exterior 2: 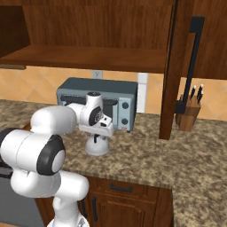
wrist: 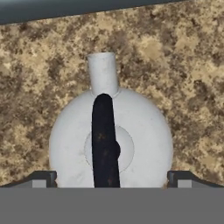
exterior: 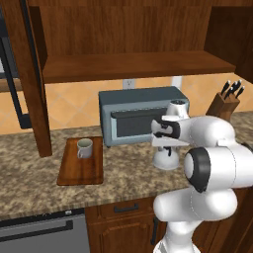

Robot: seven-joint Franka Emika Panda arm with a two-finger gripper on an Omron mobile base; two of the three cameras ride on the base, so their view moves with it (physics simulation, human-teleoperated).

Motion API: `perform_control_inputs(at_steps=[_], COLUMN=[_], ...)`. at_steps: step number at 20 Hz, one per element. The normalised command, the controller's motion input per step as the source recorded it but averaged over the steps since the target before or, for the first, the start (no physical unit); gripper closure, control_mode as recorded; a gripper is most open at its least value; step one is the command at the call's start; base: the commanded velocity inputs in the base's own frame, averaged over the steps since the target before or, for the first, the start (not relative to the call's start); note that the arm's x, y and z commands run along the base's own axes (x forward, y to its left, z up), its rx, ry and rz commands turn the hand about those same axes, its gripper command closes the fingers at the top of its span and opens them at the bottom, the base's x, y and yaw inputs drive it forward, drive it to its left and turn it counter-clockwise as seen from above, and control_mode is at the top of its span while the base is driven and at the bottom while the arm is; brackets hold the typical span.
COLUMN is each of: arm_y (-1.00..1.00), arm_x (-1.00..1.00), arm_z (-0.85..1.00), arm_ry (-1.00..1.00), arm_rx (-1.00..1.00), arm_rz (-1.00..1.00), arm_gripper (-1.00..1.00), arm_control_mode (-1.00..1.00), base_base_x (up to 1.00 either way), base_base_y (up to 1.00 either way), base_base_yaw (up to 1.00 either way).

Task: Pick the kettle from the counter and place it on the tray. Then pick the mug from the cabinet and place it on the tray. Then close the cabinet doors.

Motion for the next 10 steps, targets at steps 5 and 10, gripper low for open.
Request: perform_control_inputs(at_steps=[5, 10], arm_y=[0.01, 0.03], arm_x=[-0.03, -0.22], arm_z=[-0.17, -0.21], arm_ry=[0.0, -0.01], arm_rx=[0.0, 0.0], arm_rz=[0.0, 0.0], arm_gripper=[-1.0, -1.0], arm_control_mode=[-1.0, -1.0], base_base_x=[0.0, 0.0], base_base_y=[0.0, 0.0], base_base_yaw=[0.0, 0.0])
